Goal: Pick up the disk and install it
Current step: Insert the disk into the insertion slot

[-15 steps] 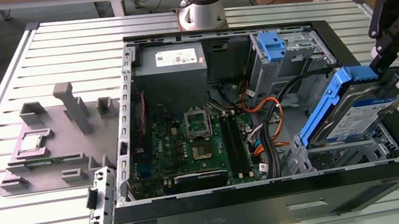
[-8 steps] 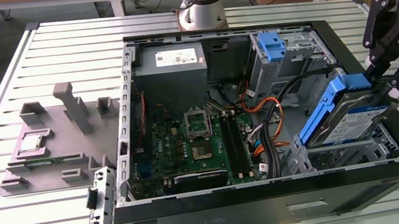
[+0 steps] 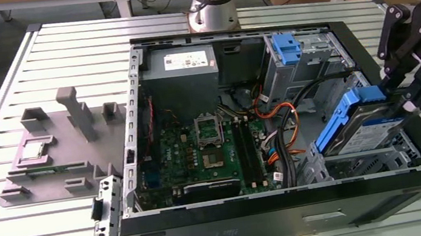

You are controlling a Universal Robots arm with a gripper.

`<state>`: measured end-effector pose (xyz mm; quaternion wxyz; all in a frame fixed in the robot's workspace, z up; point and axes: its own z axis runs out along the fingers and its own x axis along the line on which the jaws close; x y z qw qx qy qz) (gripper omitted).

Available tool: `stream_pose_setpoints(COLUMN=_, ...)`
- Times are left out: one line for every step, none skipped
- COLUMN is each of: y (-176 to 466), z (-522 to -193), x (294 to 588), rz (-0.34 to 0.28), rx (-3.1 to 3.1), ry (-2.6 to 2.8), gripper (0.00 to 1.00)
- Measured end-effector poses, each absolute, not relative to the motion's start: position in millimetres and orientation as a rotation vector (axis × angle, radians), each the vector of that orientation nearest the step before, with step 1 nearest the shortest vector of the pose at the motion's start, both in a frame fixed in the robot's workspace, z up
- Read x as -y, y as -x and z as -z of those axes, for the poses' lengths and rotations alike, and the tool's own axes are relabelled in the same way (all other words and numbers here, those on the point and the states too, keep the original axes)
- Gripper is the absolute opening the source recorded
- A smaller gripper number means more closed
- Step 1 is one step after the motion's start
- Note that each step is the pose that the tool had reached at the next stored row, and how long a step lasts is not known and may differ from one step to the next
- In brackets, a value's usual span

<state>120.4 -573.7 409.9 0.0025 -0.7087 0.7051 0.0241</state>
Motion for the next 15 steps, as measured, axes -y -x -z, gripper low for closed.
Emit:
stream_pose_setpoints(y=-120.4, z=-408.1, x=573.8, rz=-0.075, rx=-2.212, ry=2.223, gripper=0.35)
stream_pose_setpoints(y=-120.4, z=-406.4, x=573.9, rz=-0.075, rx=-2.212, ry=2.223, gripper=0.35)
stream_pose_setpoints(y=-120.3, z=-404.5, x=574.0, rz=-0.075, rx=-2.212, ry=2.223, gripper=0.35)
stream_pose_setpoints(y=-120.4, z=-402.7, x=574.1, rz=-0.075, rx=-2.211, ry=2.223, gripper=0.35)
stream_pose_setpoints(y=-120.4, z=-401.1, x=574.2, rz=-0.075, rx=-2.212, ry=2.223, gripper=0.35)
stream_pose_setpoints(y=-120.3, z=-400.3, x=574.2, rz=-0.075, rx=-2.212, ry=2.223, gripper=0.35)
stream_pose_setpoints(y=-120.3, z=-400.2, x=574.2, rz=-0.075, rx=-2.212, ry=2.223, gripper=0.35)
stream_pose_setpoints(y=-120.4, z=-400.2, x=574.2, rz=-0.075, rx=-2.212, ry=2.223, gripper=0.35)
stream_pose_setpoints(y=-120.4, z=-400.2, x=574.2, rz=-0.075, rx=-2.212, ry=2.223, gripper=0.35)
stream_pose_setpoints(y=-120.4, z=-400.1, x=574.2, rz=-0.075, rx=-2.212, ry=2.223, gripper=0.35)
stream_pose_setpoints(y=-120.4, z=-400.0, x=574.2, rz=-0.075, rx=-2.212, ry=2.223, gripper=0.35)
stream_pose_setpoints(y=-120.4, z=-399.3, x=574.2, rz=-0.076, rx=-2.211, ry=2.223, gripper=0.35)
stream_pose_setpoints(y=-120.4, z=-397.8, x=574.3, rz=-0.076, rx=-2.211, ry=2.223, gripper=0.35)
stream_pose_setpoints(y=-120.4, z=-396.1, x=574.3, rz=-0.076, rx=-2.211, ry=2.223, gripper=0.35)
stream_pose_setpoints(y=-120.3, z=-392.3, x=574.3, rz=-0.075, rx=-2.212, ry=2.223, gripper=0.35)
